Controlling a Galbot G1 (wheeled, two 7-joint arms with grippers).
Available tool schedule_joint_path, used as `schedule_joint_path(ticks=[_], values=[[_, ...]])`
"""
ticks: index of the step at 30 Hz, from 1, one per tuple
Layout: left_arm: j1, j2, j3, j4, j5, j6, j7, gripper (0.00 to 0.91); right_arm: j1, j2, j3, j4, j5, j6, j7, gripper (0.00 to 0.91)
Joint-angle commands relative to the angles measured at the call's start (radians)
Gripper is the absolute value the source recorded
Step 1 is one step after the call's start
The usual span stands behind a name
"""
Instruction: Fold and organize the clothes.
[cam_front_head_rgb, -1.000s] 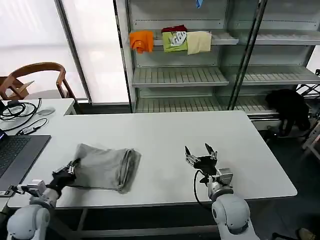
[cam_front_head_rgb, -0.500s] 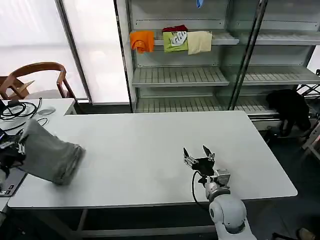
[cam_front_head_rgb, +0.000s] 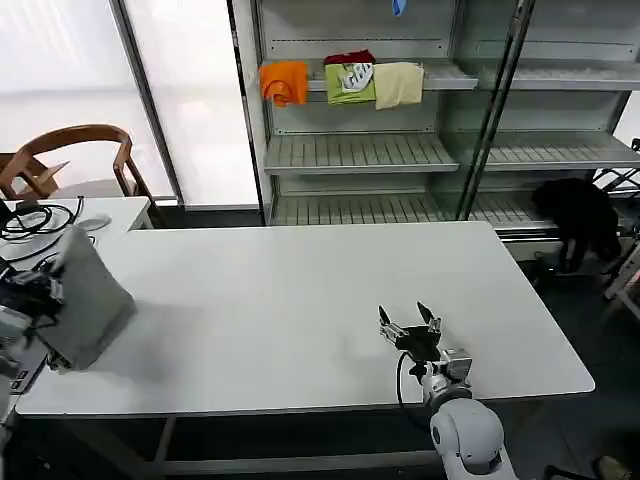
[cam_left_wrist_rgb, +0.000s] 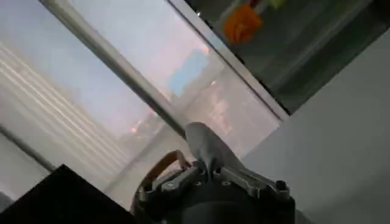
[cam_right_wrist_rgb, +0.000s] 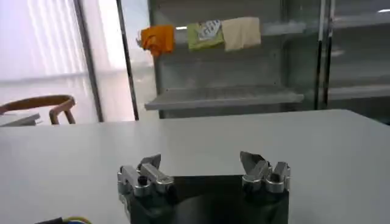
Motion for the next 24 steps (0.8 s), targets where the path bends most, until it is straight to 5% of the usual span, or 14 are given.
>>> schedule_joint_path(ticks=[1,7,24], values=[[0.024,-0.44,0.458,-0.024,0.26,0.068,-0.13,0.02,-0.008,-0.034,0.012,-0.019,0.012,0.024,0.003,0.907],[-0.029,-0.509,0.592,0.008,0.119,0.169,-0.184,0.02,-0.015,-0.04,0.025,-0.007,0.01,0.023,0.004,0.907],[-0.244,-0.563,0.72,0.236,-0.265,0.129,-0.381,0.02,-0.004,0.0,0.005,0.041,-0.03,-0.016,0.0,0.907]])
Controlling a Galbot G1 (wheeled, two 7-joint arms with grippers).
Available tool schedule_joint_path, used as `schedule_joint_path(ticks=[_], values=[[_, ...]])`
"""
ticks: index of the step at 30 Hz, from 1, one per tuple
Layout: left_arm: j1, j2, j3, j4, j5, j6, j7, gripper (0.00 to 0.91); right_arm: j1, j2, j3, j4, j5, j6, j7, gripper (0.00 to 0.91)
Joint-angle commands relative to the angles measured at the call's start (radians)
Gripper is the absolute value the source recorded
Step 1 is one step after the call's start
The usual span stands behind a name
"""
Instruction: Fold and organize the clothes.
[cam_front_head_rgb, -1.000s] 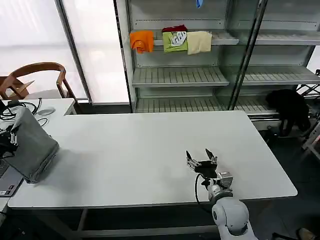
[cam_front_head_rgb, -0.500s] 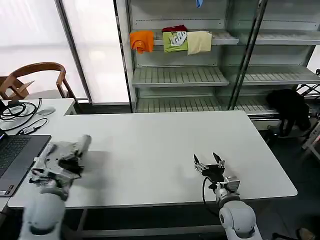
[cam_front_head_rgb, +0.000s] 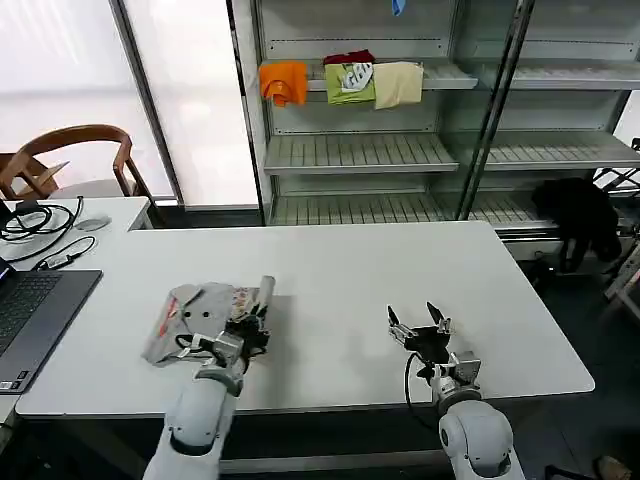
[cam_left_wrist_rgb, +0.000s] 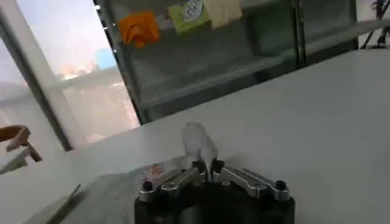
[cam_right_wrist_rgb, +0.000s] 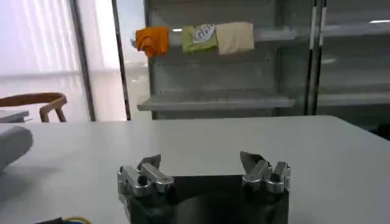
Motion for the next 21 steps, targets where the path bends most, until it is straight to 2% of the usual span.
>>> schedule_joint_path(ticks=[1,2,3,6,11,15,18,21], values=[[-0.152,-0.114,0.162,0.167,-0.203,-0.005,-0.156,0.071,0.004,0.02,-0.01,0.023,-0.02,-0.024,-0.001,0.907],[-0.164,-0.129,0.171,0.189,-0.202,-0.006,-0.17,0.242,0.006,0.024,-0.013,0.027,-0.024,-0.027,-0.001,0.907],[-0.175,-0.143,0.179,0.217,-0.2,0.005,-0.203,0.907,0.006,0.028,-0.017,0.03,-0.024,-0.028,-0.002,0.907],[-0.199,-0.154,0.218,0.272,-0.211,0.007,-0.294,0.907,0.009,0.045,-0.03,0.035,-0.02,-0.03,0.002,0.907],[-0.158,-0.148,0.211,0.186,-0.303,0.016,-0.297,0.907,0.024,0.081,-0.061,0.015,0.047,-0.039,0.022,0.907],[-0.149,-0.12,0.187,0.077,-0.406,-0.005,-0.297,0.907,0.06,0.138,-0.091,-0.02,0.121,-0.107,0.052,0.907],[-0.153,-0.078,0.143,-0.012,-0.468,-0.004,-0.296,0.907,0.106,0.188,-0.12,-0.064,0.207,-0.185,0.082,0.907],[-0.178,0.005,0.057,-0.08,-0.543,0.018,-0.297,0.907,0.136,0.24,-0.14,-0.103,0.308,-0.227,0.107,0.907]])
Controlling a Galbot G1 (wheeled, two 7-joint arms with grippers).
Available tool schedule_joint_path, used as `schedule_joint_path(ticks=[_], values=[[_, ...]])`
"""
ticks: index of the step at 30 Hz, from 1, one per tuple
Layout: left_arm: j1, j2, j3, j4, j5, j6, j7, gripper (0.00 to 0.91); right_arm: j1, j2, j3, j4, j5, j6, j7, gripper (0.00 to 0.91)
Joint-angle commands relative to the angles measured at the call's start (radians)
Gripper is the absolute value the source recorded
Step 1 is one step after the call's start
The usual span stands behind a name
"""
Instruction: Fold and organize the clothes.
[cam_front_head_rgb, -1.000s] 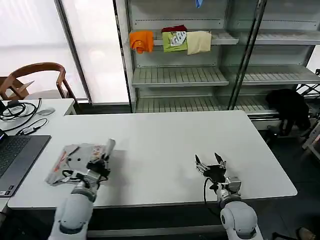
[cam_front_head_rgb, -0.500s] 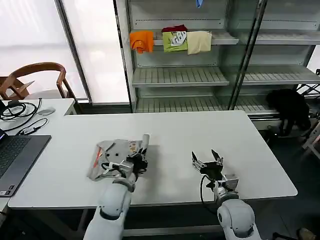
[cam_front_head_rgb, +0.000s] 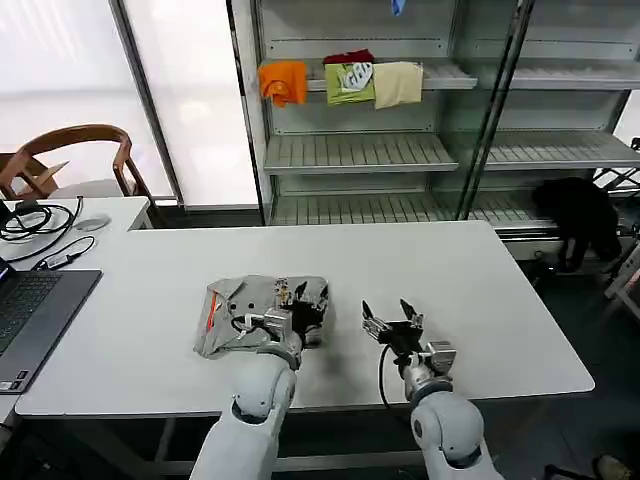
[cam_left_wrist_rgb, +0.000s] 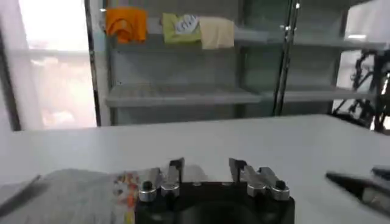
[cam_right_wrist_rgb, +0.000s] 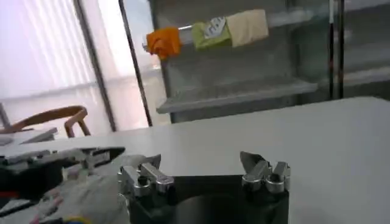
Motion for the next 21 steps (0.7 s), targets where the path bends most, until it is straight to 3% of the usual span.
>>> schedule_joint_path(ticks=[1,8,9,11,12,13,14,15,21], values=[[-0.049,0.127,-0.12,-0.195,-0.269,0.027,-0.06,0.907,0.09,0.137,-0.073,-0.104,0.229,-0.145,0.068,0.907],[-0.032,0.242,-0.301,-0.207,-0.327,0.043,-0.05,0.907,0.103,0.137,-0.147,-0.167,0.264,-0.146,0.096,0.907],[-0.016,0.25,-0.319,-0.207,-0.337,0.043,-0.044,0.907,0.105,0.136,-0.158,-0.173,0.291,-0.146,0.095,0.736],[0.002,0.258,-0.331,-0.208,-0.359,0.044,-0.045,0.907,0.109,0.119,-0.17,-0.179,0.324,-0.146,0.098,0.584],[0.013,0.26,-0.337,-0.204,-0.36,0.044,-0.043,0.907,0.109,0.111,-0.176,-0.18,0.336,-0.146,0.094,0.383],[0.015,0.26,-0.34,-0.202,-0.364,0.044,-0.044,0.907,0.108,0.104,-0.179,-0.18,0.341,-0.145,0.086,0.322],[0.019,0.26,-0.343,-0.2,-0.373,0.044,-0.045,0.907,0.106,0.1,-0.184,-0.177,0.343,-0.145,0.087,0.121],[0.02,0.26,-0.346,-0.198,-0.375,0.044,-0.046,0.907,0.103,0.099,-0.184,-0.173,0.343,-0.145,0.088,0.0],[0.024,0.255,-0.343,-0.19,-0.37,0.045,-0.046,0.907,0.071,0.093,-0.16,-0.123,0.344,-0.146,0.117,0.0]])
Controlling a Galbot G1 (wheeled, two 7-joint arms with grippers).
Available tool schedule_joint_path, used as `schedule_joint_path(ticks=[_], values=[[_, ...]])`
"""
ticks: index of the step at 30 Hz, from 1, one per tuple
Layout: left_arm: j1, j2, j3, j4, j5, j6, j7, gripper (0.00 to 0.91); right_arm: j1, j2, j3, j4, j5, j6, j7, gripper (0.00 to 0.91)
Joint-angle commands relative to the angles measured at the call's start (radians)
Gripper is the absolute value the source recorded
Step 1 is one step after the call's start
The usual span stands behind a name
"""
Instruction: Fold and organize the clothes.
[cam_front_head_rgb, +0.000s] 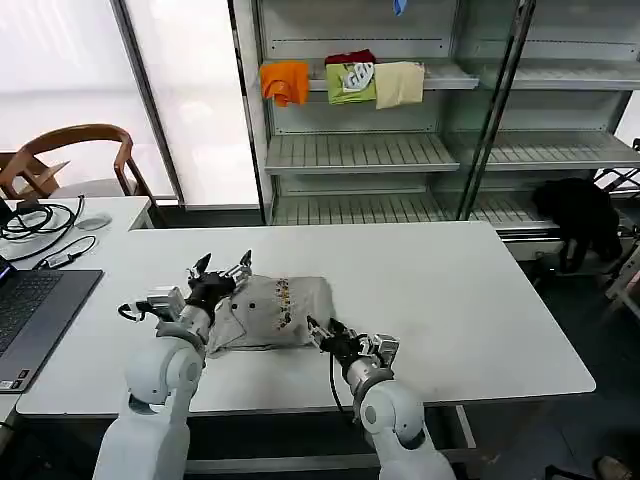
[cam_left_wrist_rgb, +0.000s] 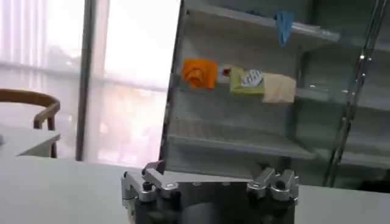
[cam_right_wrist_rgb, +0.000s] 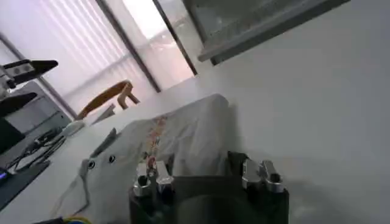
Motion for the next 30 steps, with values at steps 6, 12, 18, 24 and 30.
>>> schedule_joint_path(ticks=[6,12,18,24,30], values=[[0.028,0.043,-0.077,-0.023,-0.063,0.007,-0.004,0.907,-0.035,-0.017,0.021,0.07,0.085,-0.022,0.078,0.0],[0.036,0.039,-0.081,-0.026,-0.061,0.007,-0.005,0.907,-0.052,-0.124,0.017,0.125,0.177,-0.023,0.124,0.0],[0.055,0.039,-0.087,-0.042,-0.053,0.007,-0.004,0.907,-0.087,-0.16,0.039,0.161,0.183,-0.025,0.128,0.0],[0.082,0.037,-0.096,-0.055,-0.047,0.007,0.0,0.907,-0.138,-0.214,0.068,0.2,0.181,-0.024,0.13,0.0],[0.11,0.03,-0.103,-0.073,-0.069,0.006,0.033,0.907,-0.18,-0.207,0.07,0.235,-0.101,-0.021,0.043,0.907]])
